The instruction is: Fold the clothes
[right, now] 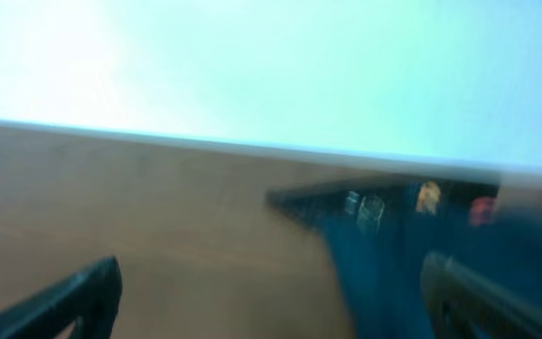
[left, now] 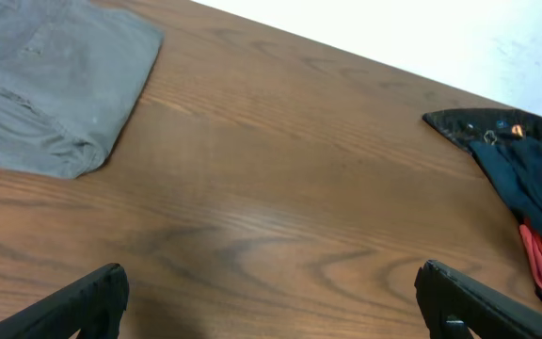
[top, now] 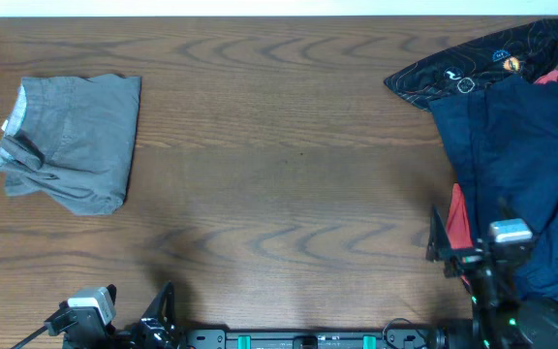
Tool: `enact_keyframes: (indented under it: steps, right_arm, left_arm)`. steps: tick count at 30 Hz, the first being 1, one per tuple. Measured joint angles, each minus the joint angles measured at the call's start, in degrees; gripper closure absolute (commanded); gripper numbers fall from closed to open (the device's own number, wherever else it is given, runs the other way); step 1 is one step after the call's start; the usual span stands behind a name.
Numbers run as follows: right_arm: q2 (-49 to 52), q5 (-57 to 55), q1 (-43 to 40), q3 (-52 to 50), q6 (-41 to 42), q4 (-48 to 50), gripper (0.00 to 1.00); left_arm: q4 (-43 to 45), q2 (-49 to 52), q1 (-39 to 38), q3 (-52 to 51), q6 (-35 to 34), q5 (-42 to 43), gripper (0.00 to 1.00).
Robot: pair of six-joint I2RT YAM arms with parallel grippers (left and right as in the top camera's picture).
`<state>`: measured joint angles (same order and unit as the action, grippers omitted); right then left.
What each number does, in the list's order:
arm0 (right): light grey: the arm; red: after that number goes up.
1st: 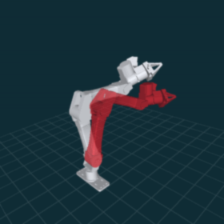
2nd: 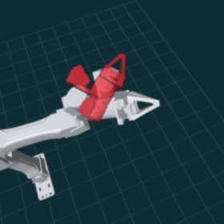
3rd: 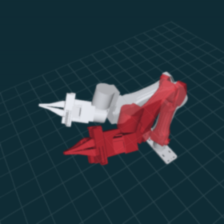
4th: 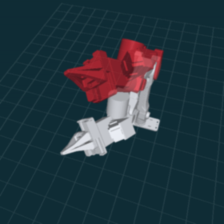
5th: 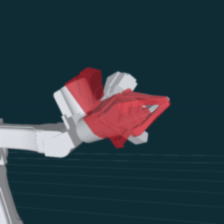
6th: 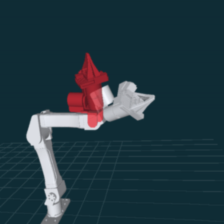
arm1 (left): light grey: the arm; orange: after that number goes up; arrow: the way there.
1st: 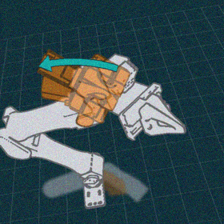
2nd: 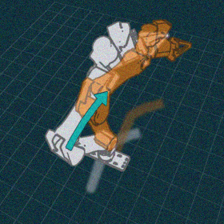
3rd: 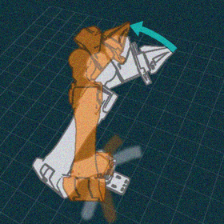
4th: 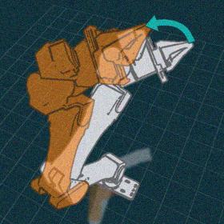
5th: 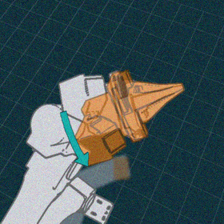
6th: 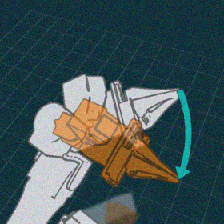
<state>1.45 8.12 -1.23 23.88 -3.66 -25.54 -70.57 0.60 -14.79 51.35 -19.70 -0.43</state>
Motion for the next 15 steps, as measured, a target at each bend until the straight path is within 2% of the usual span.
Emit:
enact_keyframes:
  steps: [5, 7, 8, 12, 15]
  right_arm:
    - [-0.6, 0.0, 0.0, -14.3, -6.6, 23.3, 0.01]
    - [-0.8, 0.0, 0.0, -18.8, -8.3, 29.3, 0.01]
    - [-0.8, 0.0, 0.0, -20.5, -9.0, 29.9, 0.01]
    - [-0.5, -0.4, 0.0, -23.5, -10.4, 22.1, 0.01]
    - [-0.5, -0.7, 0.0, -23.5, -10.7, 22.1, 0.01]
  left_arm:
    - [0.0, 0.0, 0.0, 0.0, 0.0, 0.0, 0.02]
    - [0.0, 0.0, 0.0, 0.0, 0.0, 0.0, 0.02]
    - [0.0, 0.0, 0.0, 0.0, 0.0, 0.0, 0.02]
    - [0.0, 0.0, 0.0, 0.0, 0.0, 0.0, 0.02]
    - [0.0, 0.1, 0.0, 0.0, 0.0, 0.1, 0.02]
